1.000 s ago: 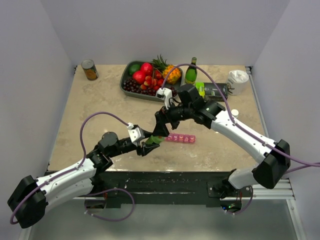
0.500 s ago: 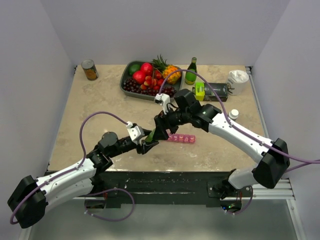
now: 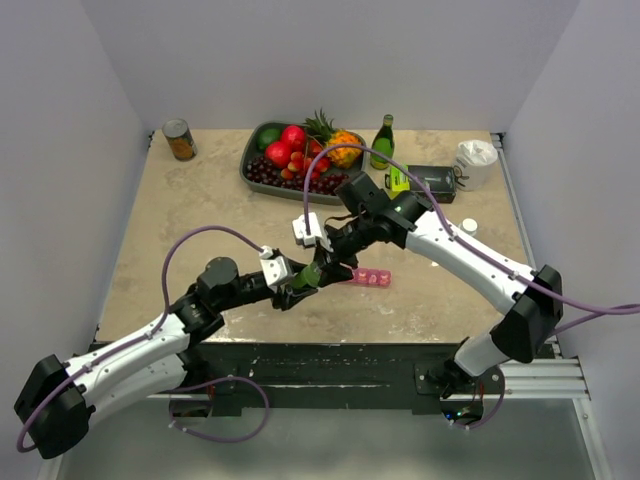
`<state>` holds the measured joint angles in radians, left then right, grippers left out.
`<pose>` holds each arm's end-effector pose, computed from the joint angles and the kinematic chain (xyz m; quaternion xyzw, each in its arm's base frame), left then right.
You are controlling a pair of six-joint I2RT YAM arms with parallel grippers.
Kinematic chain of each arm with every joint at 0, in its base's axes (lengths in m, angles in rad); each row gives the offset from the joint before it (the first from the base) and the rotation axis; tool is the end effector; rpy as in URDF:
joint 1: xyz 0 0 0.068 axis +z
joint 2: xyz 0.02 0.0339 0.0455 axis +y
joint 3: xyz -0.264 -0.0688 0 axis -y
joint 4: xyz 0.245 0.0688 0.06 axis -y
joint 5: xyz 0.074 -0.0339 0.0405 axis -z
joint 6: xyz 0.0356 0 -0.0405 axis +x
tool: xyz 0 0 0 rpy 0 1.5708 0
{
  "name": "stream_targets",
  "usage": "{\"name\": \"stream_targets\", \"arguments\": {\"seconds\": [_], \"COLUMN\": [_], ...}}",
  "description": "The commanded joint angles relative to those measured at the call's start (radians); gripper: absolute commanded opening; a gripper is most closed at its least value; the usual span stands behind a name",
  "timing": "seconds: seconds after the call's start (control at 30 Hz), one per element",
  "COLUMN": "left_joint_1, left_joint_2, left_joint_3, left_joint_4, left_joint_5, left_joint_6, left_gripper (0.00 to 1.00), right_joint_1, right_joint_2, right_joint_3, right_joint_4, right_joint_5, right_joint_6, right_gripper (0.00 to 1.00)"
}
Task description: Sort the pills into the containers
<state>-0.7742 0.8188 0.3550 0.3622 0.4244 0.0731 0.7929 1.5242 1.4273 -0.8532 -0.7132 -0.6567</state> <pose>0.1267 -0.1444 0.2396 0.4269 0.6033 -0.3718 0.5617 0.2052 0.2415 0.3311 -0.6714 0.5973 0.3511 0.2629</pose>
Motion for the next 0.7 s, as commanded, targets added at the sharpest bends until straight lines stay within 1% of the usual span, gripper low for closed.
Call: {"name": "stream_targets", "arguments": {"seconds": [0.0, 0.07, 0.1, 0.17, 0.2, 0.27, 0.3, 0.33, 0.37, 0.4, 0.43, 0.47, 0.5, 0.53, 0.57, 0.6, 0.63, 0.67], "left_joint_1": [-0.005, -0.005, -0.005, -0.005, -0.005, -0.005, -0.005, -0.005, -0.005, -0.005, -0.005, -0.005, -0.005, -0.005, -0.005, -0.005, -0.005, -0.005], "left_joint_2": [0.005, 0.016, 0.017, 0.013, 0.008, -0.009, -0.016, -0.023, -0.035, -0.04, -0.043, -0.046, -0.047, -0.047, -0.049, -0.05, -0.052, -0.052], "left_joint_3": [0.076, 0.072, 0.067, 0.058, 0.046, 0.03, 0.022, 0.006, -0.002, -0.011, -0.016, -0.019, -0.024, -0.025, -0.027, -0.028, -0.031, -0.034], "left_joint_4": [-0.022, -0.011, -0.005, 0.02, 0.03, 0.069, 0.084, 0.098, 0.124, 0.135, 0.148, 0.153, 0.158, 0.162, 0.167, 0.17, 0.179, 0.185], "left_joint_5": [0.148, 0.157, 0.155, 0.137, 0.125, 0.083, 0.073, 0.051, 0.044, 0.037, 0.027, 0.021, 0.014, -0.001, -0.009, -0.016, -0.033, -0.042], "left_joint_6": [0.09, 0.076, 0.07, 0.05, 0.042, 0.016, 0.008, -0.007, -0.015, -0.021, -0.033, -0.038, -0.044, -0.05, -0.052, -0.056, -0.059, -0.062], "left_gripper": [0.0, 0.0, 0.0, 0.0, 0.0, 0.0, 0.0, 0.0, 0.0, 0.0, 0.0, 0.0, 0.0, 0.0, 0.0, 0.0, 0.0, 0.0], "right_joint_1": [0.012, 0.012, 0.012, 0.012, 0.012, 0.011, 0.011, 0.008, 0.002, -0.01, -0.052, -0.079, -0.113, -0.182, -0.207, -0.221, -0.224, -0.227], "right_joint_2": [-0.015, -0.004, 0.013, 0.008, -0.01, -0.033, -0.045, -0.076, -0.093, -0.107, -0.134, -0.147, -0.159, -0.18, -0.191, -0.197, -0.202, -0.197], "right_joint_3": [0.061, 0.09, 0.105, 0.13, 0.13, 0.13, 0.128, 0.124, 0.113, 0.11, 0.102, 0.102, 0.102, 0.091, 0.078, 0.058, 0.017, -0.007], "right_joint_4": [-0.164, -0.149, -0.152, -0.149, -0.139, -0.112, -0.106, -0.084, -0.073, -0.069, -0.038, -0.015, 0.0, 0.04, 0.077, 0.124, 0.188, 0.206], "right_joint_5": [-0.02, 0.006, 0.012, 0.003, -0.003, -0.006, 0.006, 0.027, 0.085, 0.101, 0.118, 0.123, 0.097, 0.068, 0.037, 0.056, 0.082, 0.064], "right_joint_6": [-0.52, -0.523, -0.511, -0.454, -0.425, -0.332, -0.307, -0.284, -0.246, -0.23, -0.203, -0.132, -0.103, -0.062, 0.083, 0.195, 0.298, 0.365], "right_gripper": [0.3, 0.39, 0.53, 0.7, 0.81, 0.89, 0.95, 0.97, 0.99, 0.99, 0.99, 0.99, 0.99, 0.99, 0.99, 0.99, 0.99, 0.99]}}
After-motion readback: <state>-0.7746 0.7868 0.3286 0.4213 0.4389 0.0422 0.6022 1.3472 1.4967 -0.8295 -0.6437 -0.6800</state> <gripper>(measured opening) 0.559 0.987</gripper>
